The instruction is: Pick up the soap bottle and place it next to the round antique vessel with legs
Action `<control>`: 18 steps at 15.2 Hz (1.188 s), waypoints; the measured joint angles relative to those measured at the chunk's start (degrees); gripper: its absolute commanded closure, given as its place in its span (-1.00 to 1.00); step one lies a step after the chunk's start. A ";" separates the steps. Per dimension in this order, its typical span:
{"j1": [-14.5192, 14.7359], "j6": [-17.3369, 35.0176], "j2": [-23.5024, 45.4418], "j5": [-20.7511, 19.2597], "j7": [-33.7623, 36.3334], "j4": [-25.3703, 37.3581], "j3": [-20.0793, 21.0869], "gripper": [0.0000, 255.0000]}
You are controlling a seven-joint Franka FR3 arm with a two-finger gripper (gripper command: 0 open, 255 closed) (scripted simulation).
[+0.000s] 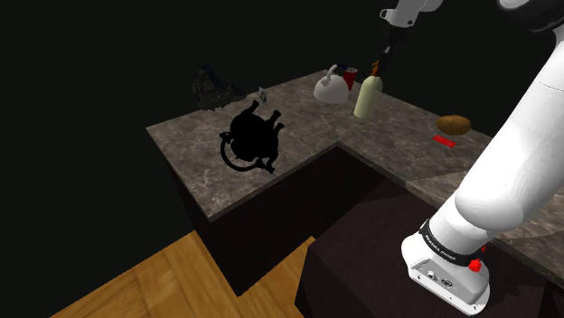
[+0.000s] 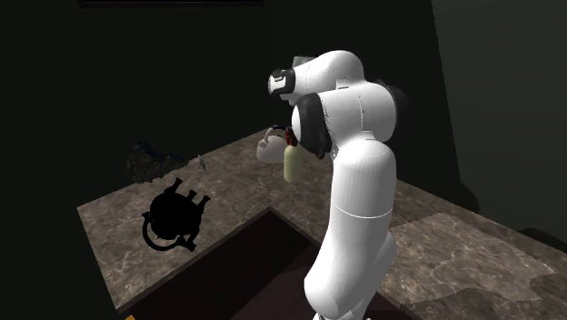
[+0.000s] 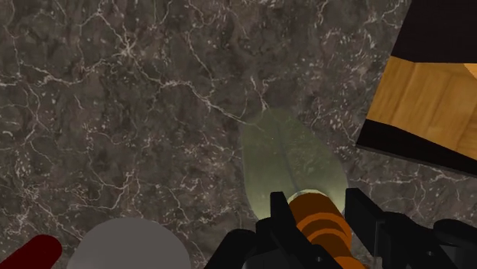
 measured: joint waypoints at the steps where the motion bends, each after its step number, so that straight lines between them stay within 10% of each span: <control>1: -0.03 -0.85 0.06 0.00 0.03 0.90 -0.02 1.00; 18: -0.33 -13.86 -0.15 -0.42 0.91 13.77 -0.29 1.00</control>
